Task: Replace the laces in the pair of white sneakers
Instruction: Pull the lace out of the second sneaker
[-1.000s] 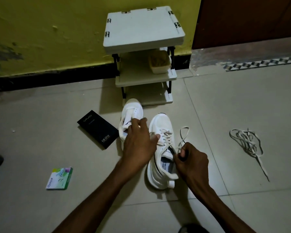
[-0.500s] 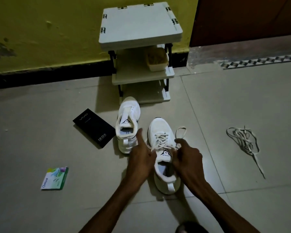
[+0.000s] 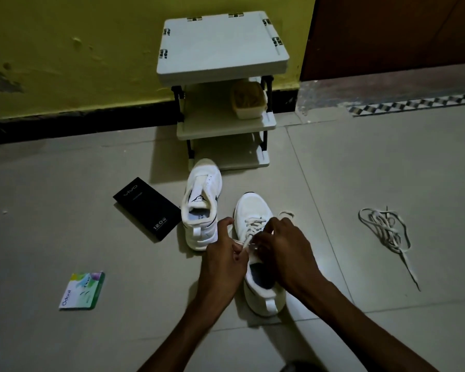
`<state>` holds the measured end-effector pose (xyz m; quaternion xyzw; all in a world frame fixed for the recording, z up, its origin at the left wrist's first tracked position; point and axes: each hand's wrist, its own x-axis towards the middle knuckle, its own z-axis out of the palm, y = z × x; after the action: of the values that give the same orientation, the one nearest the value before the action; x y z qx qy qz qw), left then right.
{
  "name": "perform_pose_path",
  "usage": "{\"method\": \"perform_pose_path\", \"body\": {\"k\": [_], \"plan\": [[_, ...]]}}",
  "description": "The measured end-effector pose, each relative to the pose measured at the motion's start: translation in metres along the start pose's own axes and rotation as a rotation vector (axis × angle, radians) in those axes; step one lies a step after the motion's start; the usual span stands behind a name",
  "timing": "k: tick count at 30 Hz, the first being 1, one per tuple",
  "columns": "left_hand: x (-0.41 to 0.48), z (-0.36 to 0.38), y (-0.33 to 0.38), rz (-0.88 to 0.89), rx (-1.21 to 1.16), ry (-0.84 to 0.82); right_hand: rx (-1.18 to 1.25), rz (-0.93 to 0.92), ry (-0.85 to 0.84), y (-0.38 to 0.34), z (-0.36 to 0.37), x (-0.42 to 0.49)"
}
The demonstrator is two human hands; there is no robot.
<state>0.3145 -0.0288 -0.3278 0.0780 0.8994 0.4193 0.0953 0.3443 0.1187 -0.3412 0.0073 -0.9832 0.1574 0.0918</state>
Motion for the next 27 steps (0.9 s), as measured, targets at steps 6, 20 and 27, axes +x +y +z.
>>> {"method": "perform_pose_path", "body": {"k": [6, 20, 27], "plan": [[0.005, -0.005, 0.006, 0.023, 0.031, -0.023, -0.169, -0.193, 0.050, -0.005, -0.004, 0.015], [0.010, 0.001, 0.001, 0.020, 0.047, -0.027, 0.026, 0.057, 0.040, 0.012, -0.008, 0.009], [0.011, -0.001, 0.004, 0.017, 0.056, -0.026, -0.293, -0.133, -0.064, -0.012, -0.007, 0.022]]}}
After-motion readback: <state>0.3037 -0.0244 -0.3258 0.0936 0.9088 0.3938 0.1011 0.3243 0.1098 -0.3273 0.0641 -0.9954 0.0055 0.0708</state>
